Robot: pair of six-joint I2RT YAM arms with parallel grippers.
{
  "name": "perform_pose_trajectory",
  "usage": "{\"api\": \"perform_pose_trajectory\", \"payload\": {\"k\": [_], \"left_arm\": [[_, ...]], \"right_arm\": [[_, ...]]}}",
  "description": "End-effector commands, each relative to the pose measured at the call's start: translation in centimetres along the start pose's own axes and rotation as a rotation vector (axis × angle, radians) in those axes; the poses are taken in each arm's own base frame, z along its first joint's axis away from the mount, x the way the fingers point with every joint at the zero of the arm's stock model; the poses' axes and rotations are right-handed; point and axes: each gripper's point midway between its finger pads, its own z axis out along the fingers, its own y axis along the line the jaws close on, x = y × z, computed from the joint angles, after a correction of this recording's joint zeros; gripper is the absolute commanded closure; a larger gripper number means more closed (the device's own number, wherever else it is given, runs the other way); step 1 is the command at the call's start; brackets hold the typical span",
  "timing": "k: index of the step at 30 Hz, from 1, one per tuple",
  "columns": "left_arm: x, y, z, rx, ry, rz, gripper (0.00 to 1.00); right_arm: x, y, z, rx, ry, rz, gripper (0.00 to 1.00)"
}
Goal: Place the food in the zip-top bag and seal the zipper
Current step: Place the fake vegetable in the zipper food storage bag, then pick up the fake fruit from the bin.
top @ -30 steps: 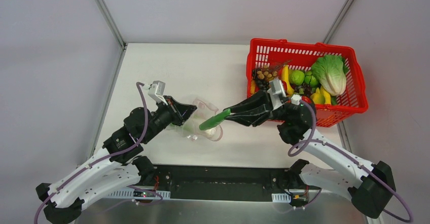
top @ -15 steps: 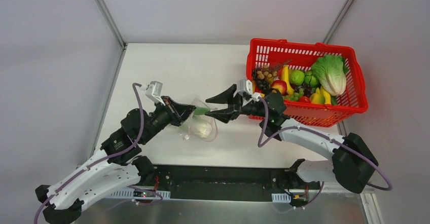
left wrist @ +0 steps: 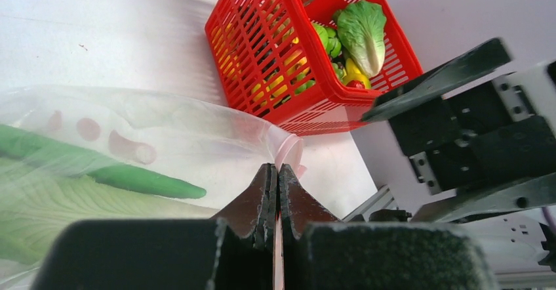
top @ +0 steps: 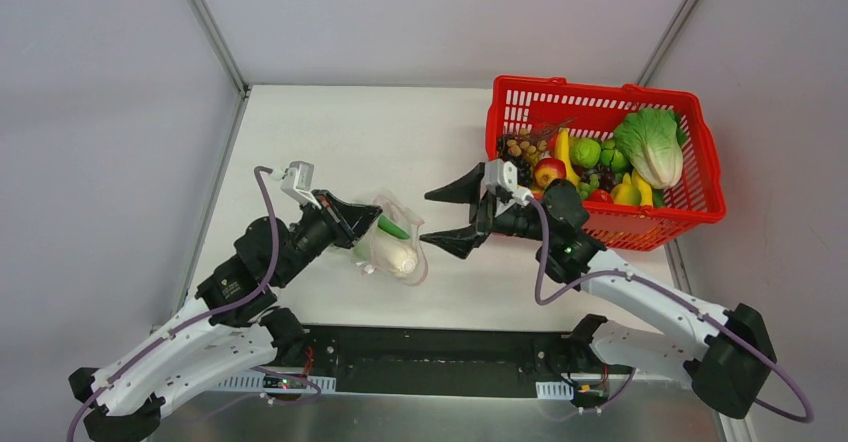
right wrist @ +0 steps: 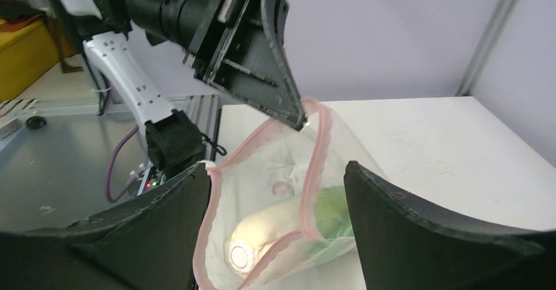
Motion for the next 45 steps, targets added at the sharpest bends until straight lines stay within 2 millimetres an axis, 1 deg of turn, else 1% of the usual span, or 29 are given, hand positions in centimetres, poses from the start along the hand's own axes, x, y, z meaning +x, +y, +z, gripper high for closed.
{"api": "perform_pose_trajectory", "payload": {"k": [1, 2, 3, 5, 7, 9, 10, 11, 13, 15, 17, 22, 24, 26, 27, 29, 30, 32, 33, 34, 37, 39, 42, 44, 45], "left_arm": [[0.8, 0.1, 0.4, -0.009, 0.031, 0.000, 1.00], [1.0, 0.2, 0.4, -0.011, 0.040, 0.001, 1.00], [1.3, 0.4, 0.5, -0.015, 0.047, 0.001, 1.00], [1.6, 0.6, 0.6, -0.018, 0.054, 0.002, 1.00], [1.7, 0.7, 0.6, -0.020, 0.056, 0.005, 1.00], [1.7, 0.8, 0.6, -0.024, 0.058, 0.009, 1.00], [1.8, 0.8, 0.6, -0.024, 0.060, 0.010, 1.00], [1.8, 0.8, 0.6, -0.023, 0.062, 0.011, 1.00], [2.0, 0.7, 0.6, -0.020, 0.070, 0.015, 1.00], [2.1, 0.7, 0.6, -0.019, 0.078, 0.021, 1.00], [2.2, 0.8, 0.5, -0.020, 0.085, 0.031, 1.00], [2.5, 1.1, 0.3, -0.030, 0.110, 0.068, 1.00], [2.6, 1.1, 0.2, -0.030, 0.117, 0.077, 1.00], [2.8, 1.1, 0.2, -0.028, 0.128, 0.088, 1.00], [2.9, 1.1, 0.2, -0.025, 0.133, 0.093, 1.00], [3.0, 1.3, 0.2, -0.028, 0.141, 0.104, 1.00], [3.1, 1.3, 0.2, -0.028, 0.144, 0.109, 1.00], [3.1, 1.3, 0.1, -0.028, 0.148, 0.122, 1.00], [3.1, 1.3, 0.1, -0.027, 0.150, 0.129, 1.00], [3.0, 1.3, 0.1, -0.025, 0.150, 0.135, 1.00], [3.0, 1.3, -0.1, -0.024, 0.155, 0.146, 1.00], [3.1, 1.3, -0.1, -0.025, 0.159, 0.148, 1.00], [3.1, 1.4, -0.2, -0.024, 0.158, 0.145, 1.00], [3.1, 1.4, -0.2, -0.023, 0.157, 0.142, 1.00], [3.1, 1.4, -0.3, -0.024, 0.156, 0.140, 1.00]], "right_arm": [[-6.1, -2.5, -1.2, 0.227, -0.077, -0.057, 0.19], [-7.0, -3.7, -1.8, 0.314, -0.073, -0.040, 0.16], [-8.0, -5.5, -2.5, 0.421, -0.056, -0.024, 0.14], [-9.1, -8.3, -4.2, 0.597, 0.010, 0.012, 0.14], [-9.9, -11.2, -6.4, 0.761, 0.063, 0.048, 0.14], [-9.5, -13.5, -9.1, 0.891, 0.129, 0.120, 0.14], [-9.8, -14.7, -10.3, 0.947, 0.129, 0.164, 0.14], [-9.9, -15.9, -11.9, 1.014, 0.139, 0.220, 0.14], [-9.5, -18.2, -15.2, 1.147, 0.144, 0.346, 0.14], [-8.8, -19.8, -18.3, 1.256, 0.159, 0.419, 0.14], [-7.5, -21.1, -21.2, 1.353, 0.190, 0.466, 0.14], [-4.3, -23.6, -29.4, 1.639, 0.287, 0.557, 0.15], [-2.7, -24.5, -31.9, 1.725, 0.332, 0.611, 0.16], [-1.9, -25.0, -33.0, 1.776, 0.347, 0.645, 0.17], [-1.8, -25.2, -34.1, 1.816, 0.341, 0.644, 0.18], [-2.2, -25.7, -34.7, 1.849, 0.314, 0.619, 0.18], [-2.4, -25.9, -34.4, 1.833, 0.290, 0.612, 0.18], [-2.7, -26.7, -32.7, 1.748, 0.215, 0.622, 0.18], [-2.5, -27.1, -31.9, 1.708, 0.186, 0.643, 0.18], [-2.0, -27.4, -30.9, 1.656, 0.156, 0.679, 0.17], [-0.3, -29.0, -30.1, 1.631, 0.057, 0.766, 0.15], [1.2, -30.4, -30.5, 1.655, 0.018, 0.809, 0.15], [3.6, -32.2, -31.6, 1.724, -0.012, 0.857, 0.18], [4.2, -33.3, -31.4, 1.697, -0.024, 0.848, 0.18], [4.7, -33.8, -31.2, 1.674, -0.047, 0.842, 0.20]]}}
